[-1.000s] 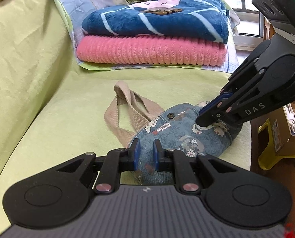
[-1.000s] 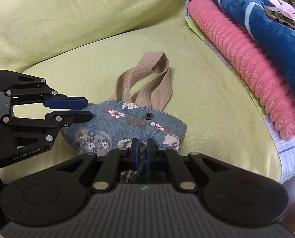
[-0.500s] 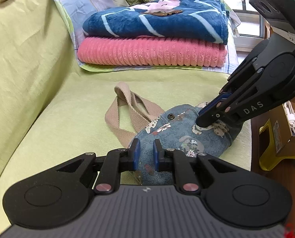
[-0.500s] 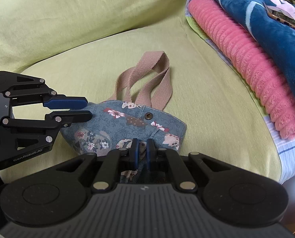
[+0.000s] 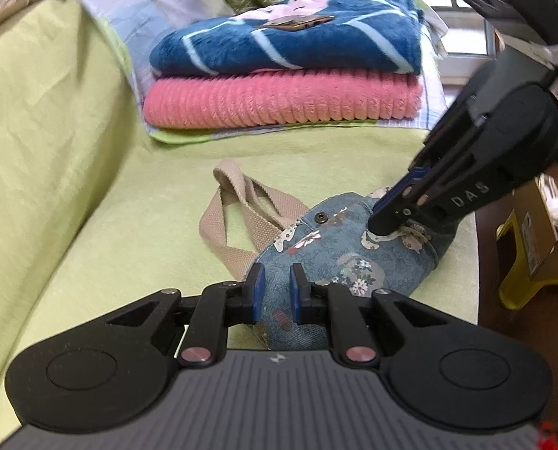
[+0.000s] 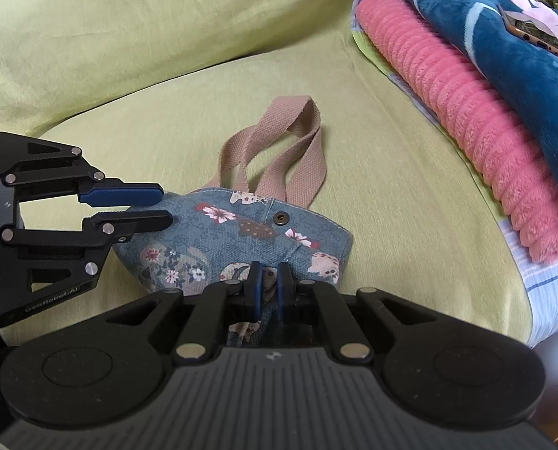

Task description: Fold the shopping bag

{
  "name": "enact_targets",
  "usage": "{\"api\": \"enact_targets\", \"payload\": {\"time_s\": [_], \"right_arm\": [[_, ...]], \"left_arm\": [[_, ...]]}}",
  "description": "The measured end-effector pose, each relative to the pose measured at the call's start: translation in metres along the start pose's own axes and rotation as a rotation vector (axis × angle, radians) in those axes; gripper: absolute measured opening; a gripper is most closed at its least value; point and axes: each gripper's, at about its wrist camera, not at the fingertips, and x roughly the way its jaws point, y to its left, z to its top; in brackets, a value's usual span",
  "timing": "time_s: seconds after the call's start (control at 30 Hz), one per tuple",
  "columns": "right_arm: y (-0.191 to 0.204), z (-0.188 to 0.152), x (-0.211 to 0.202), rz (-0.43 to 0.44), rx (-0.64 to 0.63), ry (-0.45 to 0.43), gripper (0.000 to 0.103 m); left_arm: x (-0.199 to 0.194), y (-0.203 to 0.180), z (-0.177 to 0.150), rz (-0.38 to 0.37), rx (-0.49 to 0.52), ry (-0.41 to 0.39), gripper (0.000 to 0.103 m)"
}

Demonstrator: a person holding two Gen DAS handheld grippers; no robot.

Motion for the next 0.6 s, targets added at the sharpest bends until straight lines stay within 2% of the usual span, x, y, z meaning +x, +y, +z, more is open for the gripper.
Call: {"api": "enact_targets", "payload": {"time_s": [0.07, 0.17, 0.3, 0.43, 0.53, 0.6], "right_arm": [[-0.001, 0.000, 0.000, 0.003, 0.001, 0.001, 0.004], [-0.004, 0.000, 0.000, 0.016, 0.009, 0.003, 0.004], [-0.006, 0.000, 0.001, 0.026, 0.013, 0.004, 0.004], [-0.007, 0.000, 0.000, 0.033, 0.017, 0.003, 0.004], [-0.007, 0.000, 0.001, 0.033, 0.015, 0.005, 0.004], [-0.007, 0.001, 0.001, 0.033, 0.012, 0.008, 0.004]], "left_arm": [[-0.007, -0.008, -0.002, 0.008, 0.076, -0.017, 0.015], [-0.019, -0.022, -0.009, 0.021, 0.233, -0.043, 0.028], [-0.024, -0.039, -0.021, 0.032, 0.428, -0.039, 0.028], [-0.022, -0.055, -0.029, 0.075, 0.608, -0.047, 0.030], [-0.018, -0.059, -0.029, 0.090, 0.655, -0.044, 0.037], [-0.015, -0.053, -0.024, 0.057, 0.582, -0.025, 0.037]]}}
